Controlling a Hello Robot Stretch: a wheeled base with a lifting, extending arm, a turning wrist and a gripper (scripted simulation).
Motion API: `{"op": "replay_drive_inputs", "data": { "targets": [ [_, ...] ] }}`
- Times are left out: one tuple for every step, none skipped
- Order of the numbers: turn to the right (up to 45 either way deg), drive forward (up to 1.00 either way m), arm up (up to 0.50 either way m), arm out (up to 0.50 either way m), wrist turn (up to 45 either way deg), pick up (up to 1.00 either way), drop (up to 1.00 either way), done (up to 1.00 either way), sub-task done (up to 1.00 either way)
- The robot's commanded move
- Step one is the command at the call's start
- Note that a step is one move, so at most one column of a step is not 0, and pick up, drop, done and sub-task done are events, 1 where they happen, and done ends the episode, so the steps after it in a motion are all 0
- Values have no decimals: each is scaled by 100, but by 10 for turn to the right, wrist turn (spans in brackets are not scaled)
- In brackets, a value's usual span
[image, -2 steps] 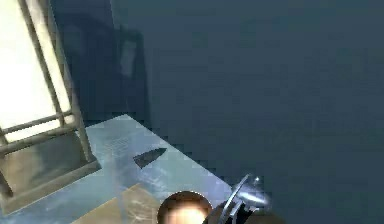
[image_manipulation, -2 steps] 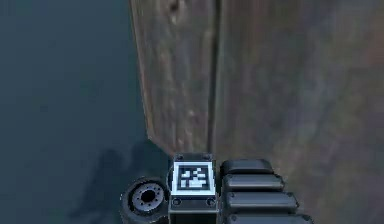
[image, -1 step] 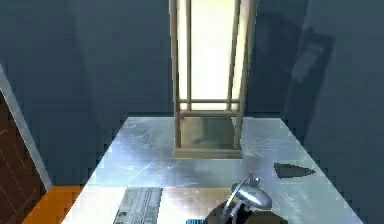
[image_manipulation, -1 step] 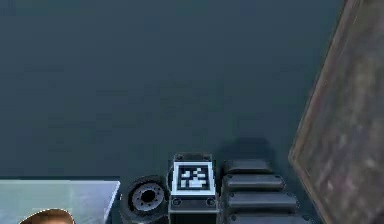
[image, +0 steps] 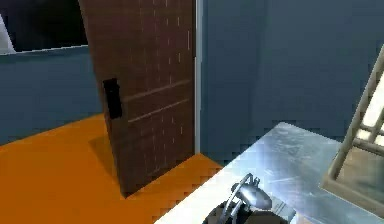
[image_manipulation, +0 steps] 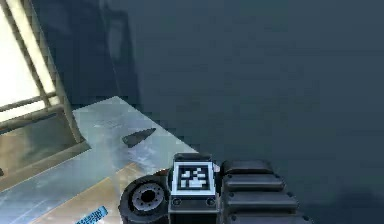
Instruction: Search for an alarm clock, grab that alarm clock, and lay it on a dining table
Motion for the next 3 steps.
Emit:
{"op": "replay_drive_inputs", "data": {
  "targets": [
    [-360, 0, 0, 0, 0, 0, 0, 0, 0],
    [0, 0, 0, 42, 0, 0, 0, 0, 0],
    [0, 0, 0, 0, 450, 0, 0, 0, 0]
  ]
}}
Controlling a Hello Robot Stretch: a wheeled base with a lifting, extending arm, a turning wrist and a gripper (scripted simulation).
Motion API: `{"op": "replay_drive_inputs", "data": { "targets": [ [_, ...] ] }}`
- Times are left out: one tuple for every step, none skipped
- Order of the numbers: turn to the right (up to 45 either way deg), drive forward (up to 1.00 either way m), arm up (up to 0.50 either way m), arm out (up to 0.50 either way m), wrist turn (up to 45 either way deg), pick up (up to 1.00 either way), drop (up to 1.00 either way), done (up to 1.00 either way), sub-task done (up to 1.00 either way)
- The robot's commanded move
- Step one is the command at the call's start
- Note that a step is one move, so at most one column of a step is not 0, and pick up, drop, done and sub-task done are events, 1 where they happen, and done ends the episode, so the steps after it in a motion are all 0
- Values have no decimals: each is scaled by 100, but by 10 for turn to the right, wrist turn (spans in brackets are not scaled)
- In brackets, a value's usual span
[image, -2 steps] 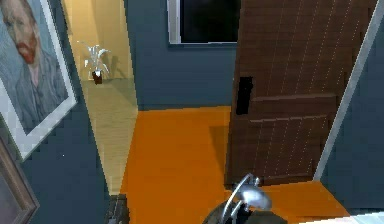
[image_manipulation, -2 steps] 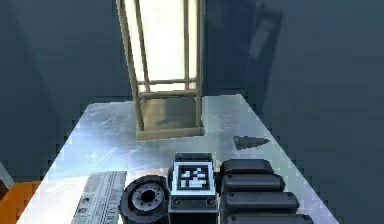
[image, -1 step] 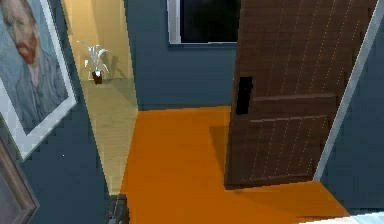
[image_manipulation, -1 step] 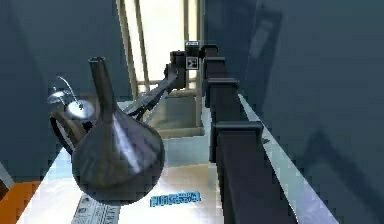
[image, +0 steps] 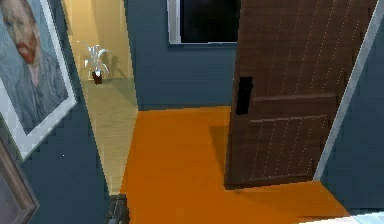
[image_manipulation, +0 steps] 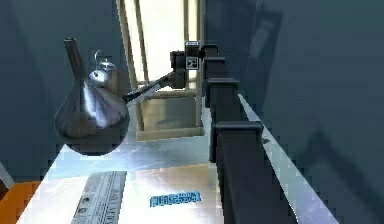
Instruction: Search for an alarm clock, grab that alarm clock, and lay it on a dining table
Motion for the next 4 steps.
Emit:
{"op": "replay_drive_inputs", "data": {
  "targets": [
    [0, 0, 0, 0, 450, 0, 0, 0, 0],
    [0, 0, 0, 0, 360, 0, 0, 0, 0],
    [0, 0, -4, 0, 0, 0, 0, 0, 0],
    [0, 0, -32, 0, 0, 0, 0, 0, 0]
  ]
}}
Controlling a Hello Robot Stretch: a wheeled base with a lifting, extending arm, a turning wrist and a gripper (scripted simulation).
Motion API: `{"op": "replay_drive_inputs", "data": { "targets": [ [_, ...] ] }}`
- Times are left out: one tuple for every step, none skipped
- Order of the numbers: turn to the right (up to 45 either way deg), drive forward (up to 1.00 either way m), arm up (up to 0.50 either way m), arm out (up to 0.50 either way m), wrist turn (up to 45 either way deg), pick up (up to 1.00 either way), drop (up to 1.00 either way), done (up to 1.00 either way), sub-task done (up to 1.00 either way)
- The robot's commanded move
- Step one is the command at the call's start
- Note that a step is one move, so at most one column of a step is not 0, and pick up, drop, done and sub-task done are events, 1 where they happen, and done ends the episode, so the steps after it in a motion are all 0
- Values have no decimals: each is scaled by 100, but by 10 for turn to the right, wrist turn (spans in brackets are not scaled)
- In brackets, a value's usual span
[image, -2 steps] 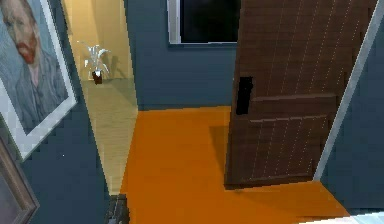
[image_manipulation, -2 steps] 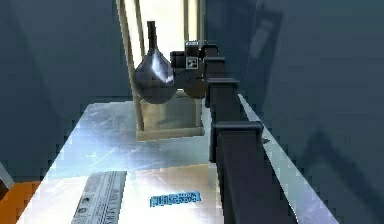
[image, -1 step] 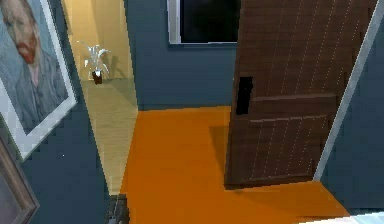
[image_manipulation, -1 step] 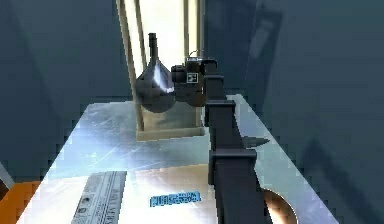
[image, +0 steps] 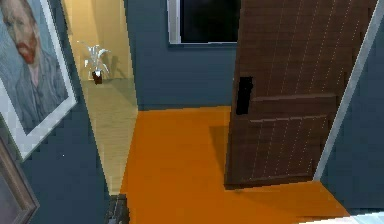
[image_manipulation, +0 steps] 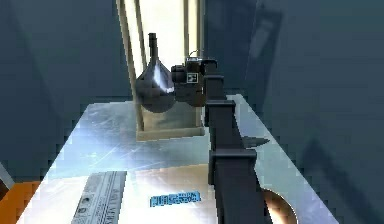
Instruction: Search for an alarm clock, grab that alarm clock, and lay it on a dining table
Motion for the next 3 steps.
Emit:
{"op": "replay_drive_inputs", "data": {
  "targets": [
    [0, 0, 0, 0, 0, 0, 100, 0, 0],
    [0, 0, 4, 0, 0, 0, 0, 0, 0],
    [0, 0, 0, -8, 0, 0, 0, 0, 0]
  ]
}}
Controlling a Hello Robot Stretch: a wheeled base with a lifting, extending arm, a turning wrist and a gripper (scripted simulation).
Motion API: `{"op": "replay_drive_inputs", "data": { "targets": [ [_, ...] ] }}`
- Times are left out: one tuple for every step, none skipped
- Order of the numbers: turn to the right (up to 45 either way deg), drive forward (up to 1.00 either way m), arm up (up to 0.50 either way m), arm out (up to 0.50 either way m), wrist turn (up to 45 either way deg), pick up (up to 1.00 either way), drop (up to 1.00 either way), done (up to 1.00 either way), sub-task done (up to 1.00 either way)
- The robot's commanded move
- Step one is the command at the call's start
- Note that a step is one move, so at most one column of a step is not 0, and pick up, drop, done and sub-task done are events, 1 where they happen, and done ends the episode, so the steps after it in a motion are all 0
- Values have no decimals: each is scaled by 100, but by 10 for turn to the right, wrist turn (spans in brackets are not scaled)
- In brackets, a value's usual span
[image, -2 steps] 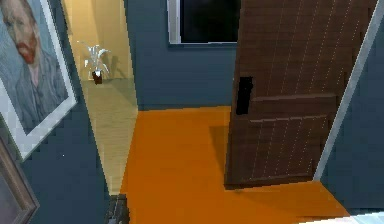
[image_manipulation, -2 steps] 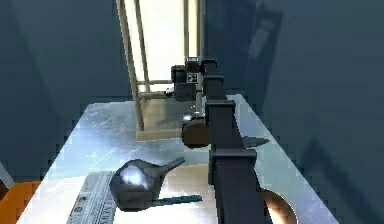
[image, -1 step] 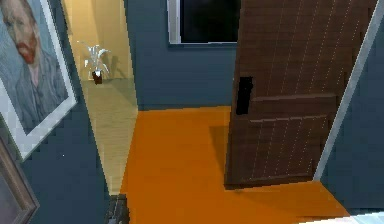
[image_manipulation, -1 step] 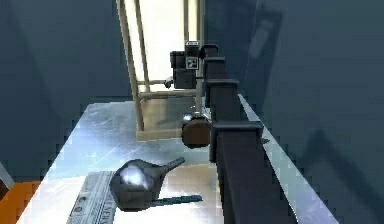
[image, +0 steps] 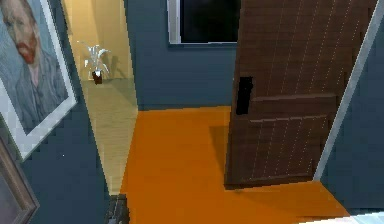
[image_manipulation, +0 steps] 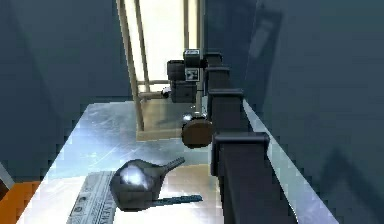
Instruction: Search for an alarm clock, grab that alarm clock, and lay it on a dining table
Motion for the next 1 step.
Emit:
{"op": "replay_drive_inputs", "data": {
  "targets": [
    [0, 0, 0, 0, 0, 0, 0, 100, 0]
  ]
}}
